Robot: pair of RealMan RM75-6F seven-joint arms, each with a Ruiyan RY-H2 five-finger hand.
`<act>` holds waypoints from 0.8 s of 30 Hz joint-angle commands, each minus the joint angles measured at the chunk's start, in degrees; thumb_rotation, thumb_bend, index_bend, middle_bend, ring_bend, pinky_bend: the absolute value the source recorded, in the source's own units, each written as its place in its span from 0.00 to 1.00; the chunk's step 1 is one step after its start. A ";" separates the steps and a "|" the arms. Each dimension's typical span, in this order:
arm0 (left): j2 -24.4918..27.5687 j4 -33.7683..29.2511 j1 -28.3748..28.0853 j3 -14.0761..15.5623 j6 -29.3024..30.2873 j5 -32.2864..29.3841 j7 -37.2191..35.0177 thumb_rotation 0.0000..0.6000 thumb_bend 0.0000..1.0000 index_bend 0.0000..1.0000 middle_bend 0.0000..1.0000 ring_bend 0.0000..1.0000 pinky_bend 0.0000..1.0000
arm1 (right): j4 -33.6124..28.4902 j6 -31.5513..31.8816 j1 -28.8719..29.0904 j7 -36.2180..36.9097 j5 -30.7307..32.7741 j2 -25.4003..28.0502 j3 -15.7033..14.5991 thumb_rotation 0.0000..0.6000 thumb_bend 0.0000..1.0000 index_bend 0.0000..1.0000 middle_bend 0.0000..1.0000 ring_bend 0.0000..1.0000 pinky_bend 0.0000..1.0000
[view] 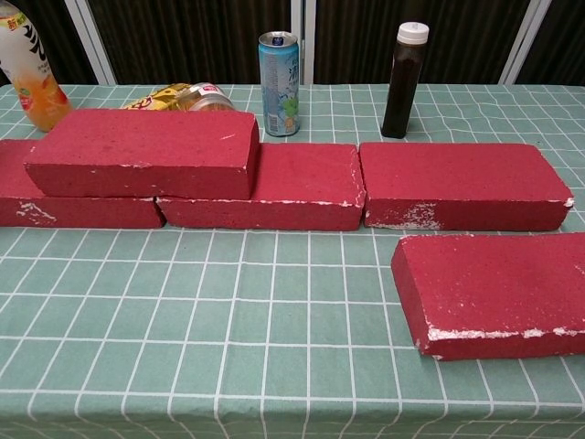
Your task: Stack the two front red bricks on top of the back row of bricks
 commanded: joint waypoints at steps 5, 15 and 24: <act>0.17 2.66 1.99 -0.52 -2.32 1.63 -3.32 1.00 0.00 0.00 0.00 0.00 0.00 | -1.15 -5.94 2.26 -4.66 1.91 -3.82 -1.00 1.00 0.00 0.00 0.00 0.00 0.00; 0.48 3.09 3.34 -1.97 -3.42 2.68 -4.41 1.00 0.00 0.00 0.00 0.00 0.00 | -2.67 -10.10 4.53 -10.25 5.13 -8.82 -0.91 1.00 0.00 0.00 0.00 0.00 0.00; 0.93 3.86 4.91 -2.48 -3.99 3.39 -5.95 1.00 0.00 0.00 0.00 0.00 0.00 | -3.54 -11.83 5.82 -12.00 7.25 -11.24 -1.04 1.00 0.00 0.00 0.00 0.00 0.00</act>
